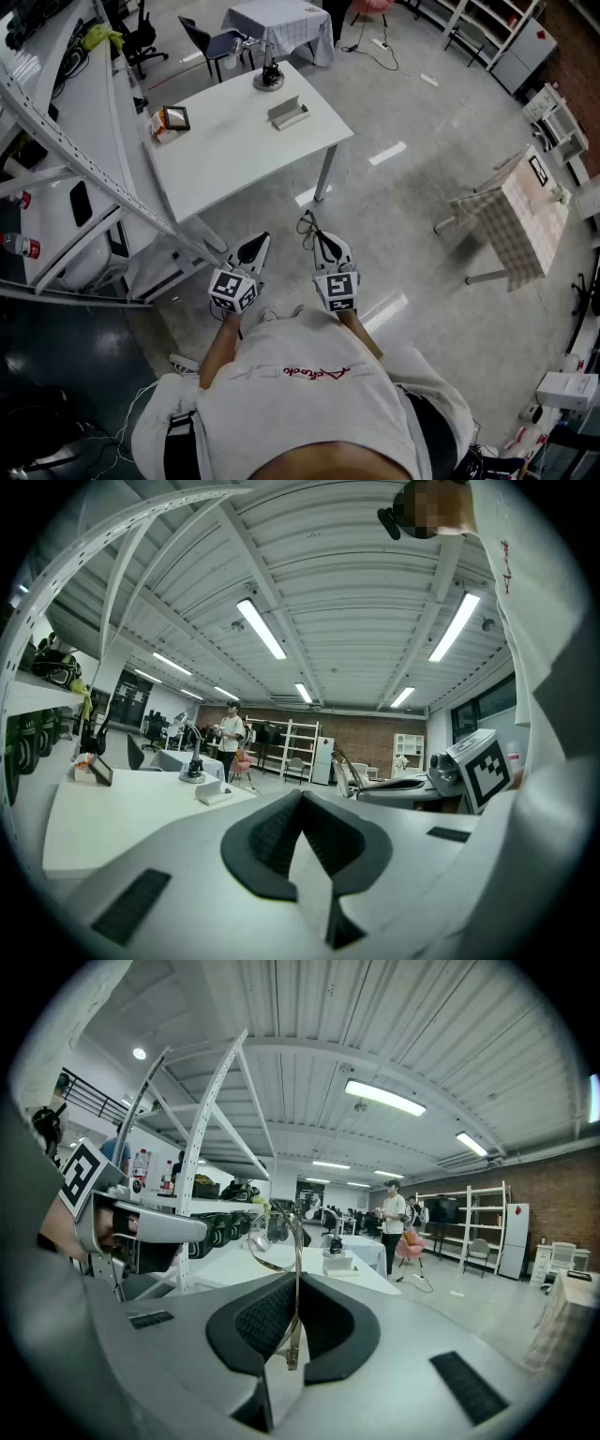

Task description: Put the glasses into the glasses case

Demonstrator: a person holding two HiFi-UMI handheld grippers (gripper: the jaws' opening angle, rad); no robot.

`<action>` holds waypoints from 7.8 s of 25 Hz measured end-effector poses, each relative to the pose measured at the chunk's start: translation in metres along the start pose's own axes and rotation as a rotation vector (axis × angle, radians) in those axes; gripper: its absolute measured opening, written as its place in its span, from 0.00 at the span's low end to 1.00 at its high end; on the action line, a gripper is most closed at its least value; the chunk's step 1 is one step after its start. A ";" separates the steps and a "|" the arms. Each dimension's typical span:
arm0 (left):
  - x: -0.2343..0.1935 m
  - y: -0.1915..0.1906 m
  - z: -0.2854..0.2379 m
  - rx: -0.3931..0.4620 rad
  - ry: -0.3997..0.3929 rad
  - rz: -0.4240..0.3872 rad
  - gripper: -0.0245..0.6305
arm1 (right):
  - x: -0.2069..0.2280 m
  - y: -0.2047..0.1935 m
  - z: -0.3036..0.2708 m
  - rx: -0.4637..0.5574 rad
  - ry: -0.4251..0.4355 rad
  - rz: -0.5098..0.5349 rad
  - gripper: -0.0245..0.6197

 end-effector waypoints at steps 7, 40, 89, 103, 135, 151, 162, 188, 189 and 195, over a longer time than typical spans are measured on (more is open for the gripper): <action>0.003 0.002 0.002 0.001 0.000 -0.009 0.08 | -0.001 -0.001 0.002 0.004 0.008 -0.004 0.08; 0.069 -0.001 -0.049 -0.029 0.010 -0.007 0.08 | 0.071 -0.016 0.031 -0.012 0.070 -0.032 0.08; -0.099 -0.009 -0.183 -0.003 0.034 0.052 0.08 | 0.120 0.025 -0.175 -0.042 0.093 0.018 0.08; -0.187 0.005 -0.244 0.008 0.012 0.050 0.08 | 0.137 0.056 -0.274 -0.046 0.083 0.033 0.08; -0.293 -0.012 -0.313 -0.025 -0.009 0.052 0.08 | 0.162 0.051 -0.382 -0.095 0.043 0.009 0.08; -0.323 -0.019 -0.353 -0.073 0.003 0.063 0.08 | 0.194 0.049 -0.428 -0.137 0.056 -0.006 0.08; -0.325 -0.053 -0.366 -0.163 0.004 0.150 0.08 | 0.203 0.019 -0.447 -0.260 0.077 -0.044 0.08; -0.347 -0.072 -0.344 -0.211 0.126 0.226 0.08 | 0.194 -0.022 -0.524 -0.465 0.669 1.079 0.08; -0.347 -0.071 -0.343 -0.210 0.129 0.226 0.08 | 0.196 -0.023 -0.527 -0.465 0.683 1.120 0.08; -0.347 -0.071 -0.338 -0.211 0.145 0.226 0.08 | 0.208 -0.022 -0.552 -0.498 0.718 1.218 0.08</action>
Point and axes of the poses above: the fingertips, and each gripper's own axes: z backward along the fingers, x to its right, y out of its top, the point moved 8 cm from there along z, backward along the fingers, and after that the axes turned 12 degrees about -z, right-handed, at the moved point
